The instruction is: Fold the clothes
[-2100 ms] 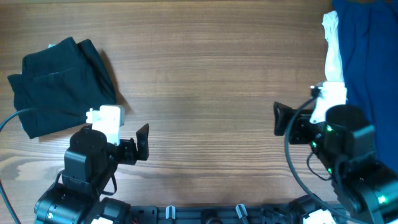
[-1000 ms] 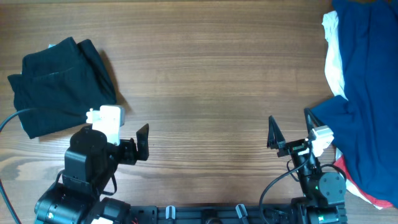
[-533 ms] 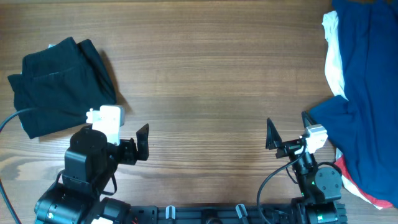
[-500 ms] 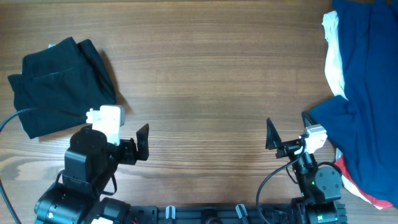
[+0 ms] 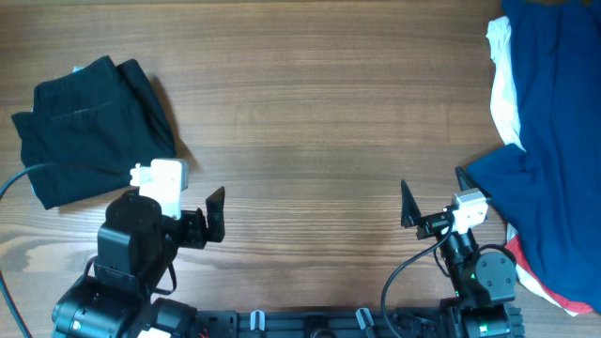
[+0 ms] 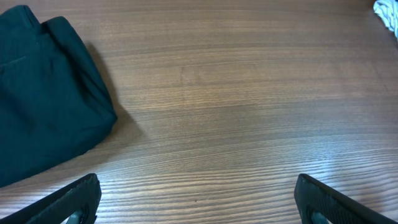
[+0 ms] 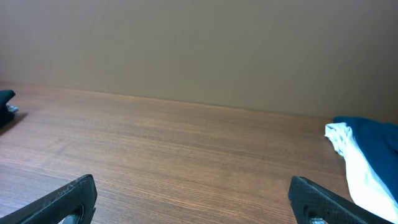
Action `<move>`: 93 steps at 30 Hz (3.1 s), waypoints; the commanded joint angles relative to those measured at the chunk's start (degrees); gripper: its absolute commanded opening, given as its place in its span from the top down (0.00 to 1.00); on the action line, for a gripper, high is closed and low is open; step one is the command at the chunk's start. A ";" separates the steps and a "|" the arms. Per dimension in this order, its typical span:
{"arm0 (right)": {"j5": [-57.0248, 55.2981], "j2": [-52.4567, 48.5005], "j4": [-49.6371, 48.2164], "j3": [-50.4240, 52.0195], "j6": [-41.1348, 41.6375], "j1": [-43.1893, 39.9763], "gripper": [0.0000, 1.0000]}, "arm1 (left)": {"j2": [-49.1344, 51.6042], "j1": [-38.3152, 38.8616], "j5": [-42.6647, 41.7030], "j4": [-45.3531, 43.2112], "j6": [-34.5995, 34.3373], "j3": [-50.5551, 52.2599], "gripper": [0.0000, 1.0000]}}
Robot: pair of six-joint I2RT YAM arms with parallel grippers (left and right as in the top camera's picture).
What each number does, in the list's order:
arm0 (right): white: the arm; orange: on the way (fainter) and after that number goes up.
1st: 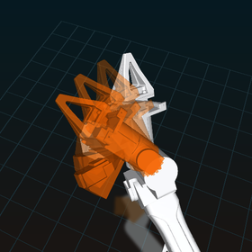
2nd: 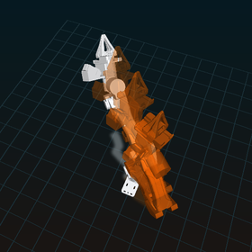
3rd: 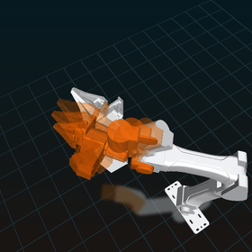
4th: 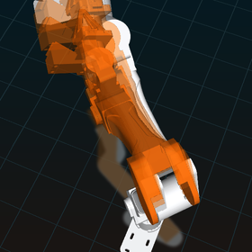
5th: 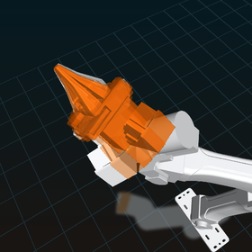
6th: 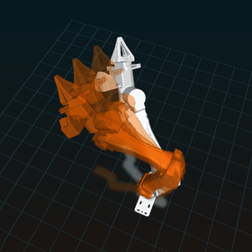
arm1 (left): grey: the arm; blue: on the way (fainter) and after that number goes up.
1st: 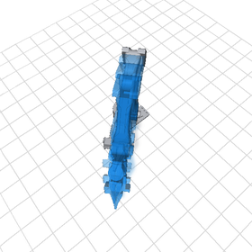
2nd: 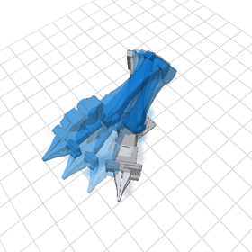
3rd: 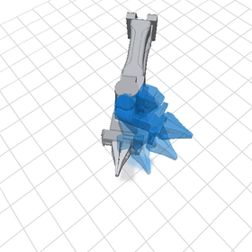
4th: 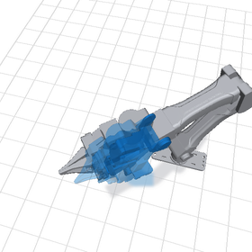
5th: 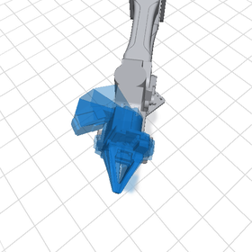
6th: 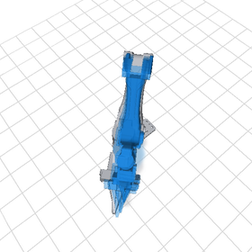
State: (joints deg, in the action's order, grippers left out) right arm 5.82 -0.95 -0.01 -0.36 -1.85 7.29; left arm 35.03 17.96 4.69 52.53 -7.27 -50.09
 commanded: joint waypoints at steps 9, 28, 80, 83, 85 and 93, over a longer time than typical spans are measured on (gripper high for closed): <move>1.05 0.74 -0.39 0.04 -1.03 -0.31 0.00 | 0.00 0.26 0.57 -0.13 -0.70 0.28 0.00; 1.05 0.74 -0.39 0.04 -0.98 -0.31 0.00 | -6.08 -7.28 -0.07 2.19 -0.72 2.27 0.00; 1.05 0.74 -0.39 0.04 -1.03 -0.31 0.00 | -34.86 -15.45 -14.49 -49.05 -0.92 49.75 0.00; 1.05 0.74 -0.39 0.04 -1.01 -0.31 0.00 | -34.86 -15.45 -14.49 -49.05 -0.92 49.75 0.00; 1.05 0.74 -0.39 0.04 -1.01 -0.31 0.00 | -34.86 -15.45 -14.49 -49.05 -0.92 49.75 0.00; 1.05 0.74 -0.39 0.04 -1.01 -0.31 0.00 | -34.86 -15.45 -14.49 -49.05 -0.92 49.75 0.00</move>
State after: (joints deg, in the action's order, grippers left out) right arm 6.00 -0.89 -0.05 -0.36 -1.85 7.29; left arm 0.73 2.83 -8.49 3.40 -7.86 -0.62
